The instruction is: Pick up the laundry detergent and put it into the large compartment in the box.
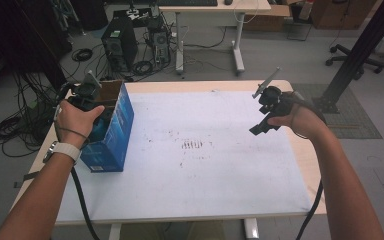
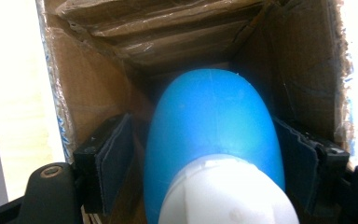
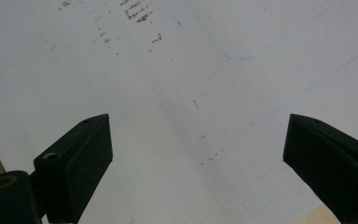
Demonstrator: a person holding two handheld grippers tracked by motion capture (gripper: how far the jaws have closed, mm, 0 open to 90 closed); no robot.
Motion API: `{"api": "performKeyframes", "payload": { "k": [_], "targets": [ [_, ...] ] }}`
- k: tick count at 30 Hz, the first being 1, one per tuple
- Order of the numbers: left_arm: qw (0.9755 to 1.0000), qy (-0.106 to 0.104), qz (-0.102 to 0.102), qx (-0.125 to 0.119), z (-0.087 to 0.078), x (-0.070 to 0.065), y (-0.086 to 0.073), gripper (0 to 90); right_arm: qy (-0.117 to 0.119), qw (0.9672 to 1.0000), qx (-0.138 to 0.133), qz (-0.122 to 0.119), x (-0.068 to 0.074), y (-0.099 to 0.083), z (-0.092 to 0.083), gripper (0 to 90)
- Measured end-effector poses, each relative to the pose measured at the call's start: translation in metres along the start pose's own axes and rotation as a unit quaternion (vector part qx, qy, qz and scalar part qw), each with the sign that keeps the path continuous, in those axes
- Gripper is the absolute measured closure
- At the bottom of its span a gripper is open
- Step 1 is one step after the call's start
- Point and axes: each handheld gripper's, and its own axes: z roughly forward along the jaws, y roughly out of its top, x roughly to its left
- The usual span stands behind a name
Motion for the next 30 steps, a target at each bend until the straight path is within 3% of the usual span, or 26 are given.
{"api": "performKeyframes", "payload": {
  "k": [30],
  "targets": [
    [0.9998, -0.014, 0.000, -0.012, -0.0059, 0.0020, -0.0019, 22.7, 0.000, 1.0000, -0.001, 0.000, 0.0023, -0.0010, -0.0012, 8.2]
  ]
}}
